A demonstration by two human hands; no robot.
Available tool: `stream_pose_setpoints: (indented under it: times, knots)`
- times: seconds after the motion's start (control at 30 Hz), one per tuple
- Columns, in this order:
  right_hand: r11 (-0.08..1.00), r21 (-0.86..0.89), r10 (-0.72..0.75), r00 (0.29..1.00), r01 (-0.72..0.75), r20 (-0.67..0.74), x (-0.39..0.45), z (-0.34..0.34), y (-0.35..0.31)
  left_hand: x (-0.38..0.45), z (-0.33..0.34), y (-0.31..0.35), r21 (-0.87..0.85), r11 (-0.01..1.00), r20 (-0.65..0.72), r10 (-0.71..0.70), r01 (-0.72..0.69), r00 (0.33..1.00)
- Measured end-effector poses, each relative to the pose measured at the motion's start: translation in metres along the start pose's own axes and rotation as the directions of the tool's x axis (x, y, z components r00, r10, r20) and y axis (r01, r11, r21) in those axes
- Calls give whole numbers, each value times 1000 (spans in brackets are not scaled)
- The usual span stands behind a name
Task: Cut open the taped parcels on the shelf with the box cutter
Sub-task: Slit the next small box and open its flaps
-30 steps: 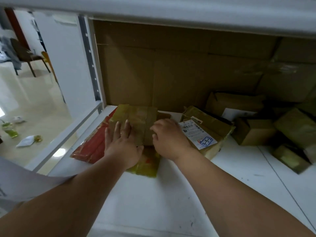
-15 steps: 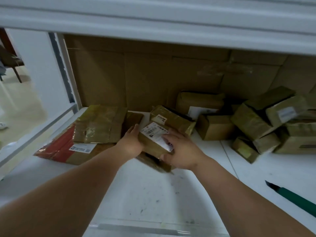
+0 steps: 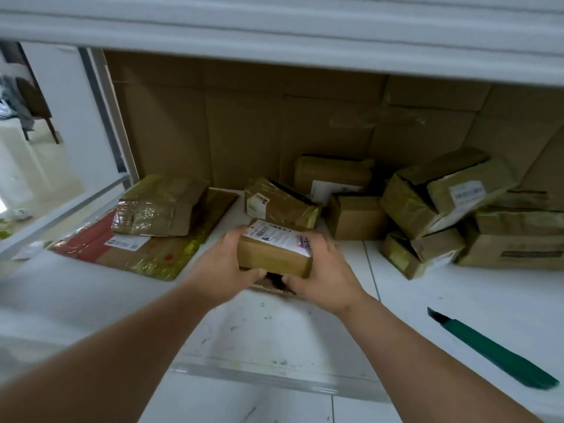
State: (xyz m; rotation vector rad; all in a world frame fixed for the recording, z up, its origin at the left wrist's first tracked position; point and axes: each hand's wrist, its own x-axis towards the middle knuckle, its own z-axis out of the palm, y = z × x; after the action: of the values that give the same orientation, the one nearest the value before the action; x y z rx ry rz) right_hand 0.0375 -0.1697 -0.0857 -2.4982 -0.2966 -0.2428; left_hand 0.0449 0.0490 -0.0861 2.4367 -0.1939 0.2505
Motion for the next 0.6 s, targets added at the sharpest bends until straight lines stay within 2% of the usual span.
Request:
stream_pose_setpoints:
  times: [0.07,0.2,0.33,0.43,0.6]
  knots:
    - [995,97,36,999,-35,-7,-9,-8,0,-6,-2,-1,34,999,-34,29,-28,999]
    - [996,82,22,1000,-22,1,-30,-19,-6,-18,-8,3,70,992,-5,104,-104,995]
    - [986,165,38,995,-22,-89,-45,-24,-15,-32,-16,14,14,994,-16,107,-107,994]
    - [948,304,154,975,-99,-162,-57,-23,-25,-41,-20,19,51,998,-69,52,-49,996]
    - [906,368,316,912,-208,-262,-83,-22,-34,-60,-15,32,124,992,-139,14,3,990]
